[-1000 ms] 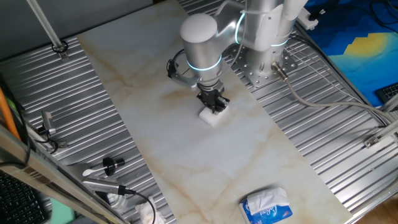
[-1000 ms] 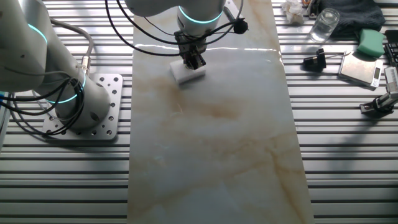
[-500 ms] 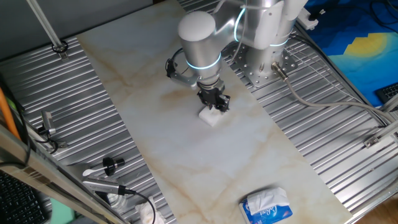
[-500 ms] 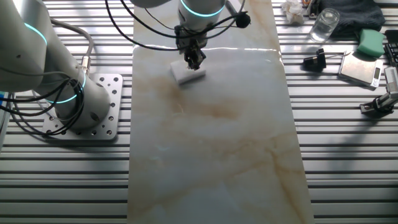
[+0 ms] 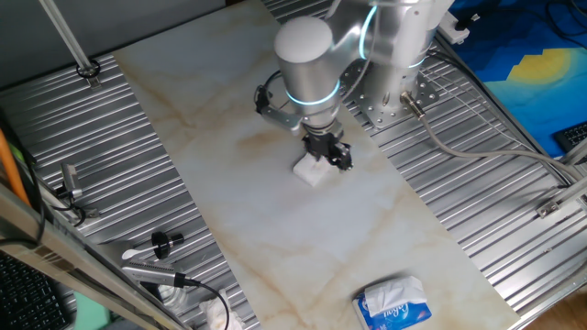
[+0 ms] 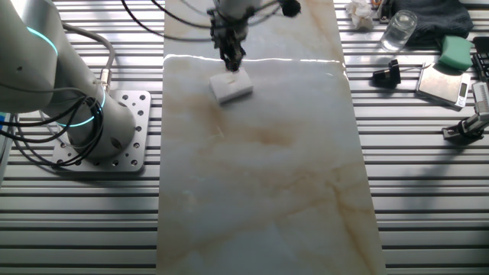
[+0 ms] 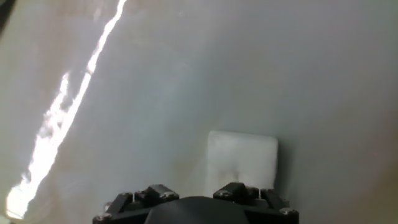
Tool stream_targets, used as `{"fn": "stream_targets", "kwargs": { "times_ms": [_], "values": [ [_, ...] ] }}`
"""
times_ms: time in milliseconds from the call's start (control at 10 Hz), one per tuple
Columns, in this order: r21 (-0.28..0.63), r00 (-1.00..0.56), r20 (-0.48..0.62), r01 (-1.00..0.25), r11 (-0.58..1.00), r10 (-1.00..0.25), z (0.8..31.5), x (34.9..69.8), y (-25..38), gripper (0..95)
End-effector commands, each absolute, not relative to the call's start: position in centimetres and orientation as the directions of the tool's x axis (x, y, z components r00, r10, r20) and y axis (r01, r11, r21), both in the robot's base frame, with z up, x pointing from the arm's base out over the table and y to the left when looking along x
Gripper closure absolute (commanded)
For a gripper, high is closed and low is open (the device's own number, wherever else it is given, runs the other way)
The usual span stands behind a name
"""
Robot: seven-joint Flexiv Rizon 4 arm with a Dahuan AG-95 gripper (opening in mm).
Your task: Clean the tabletop with a sponge
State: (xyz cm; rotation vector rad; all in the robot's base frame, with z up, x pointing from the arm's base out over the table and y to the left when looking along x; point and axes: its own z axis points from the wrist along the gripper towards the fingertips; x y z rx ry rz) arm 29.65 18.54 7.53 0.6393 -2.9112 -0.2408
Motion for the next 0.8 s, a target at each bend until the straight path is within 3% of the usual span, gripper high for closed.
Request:
{"fn": "stream_targets", "kwargs": {
  "times_ms": [100,800],
  "values": [
    [0.192,-0.911,0.130,-0.364,0.911,-0.391,8.13,28.94,19.68,95.0],
    [0.202,-0.899,0.118,-0.394,0.897,-0.422,8.57,28.52,20.29,95.0]
  ]
}}
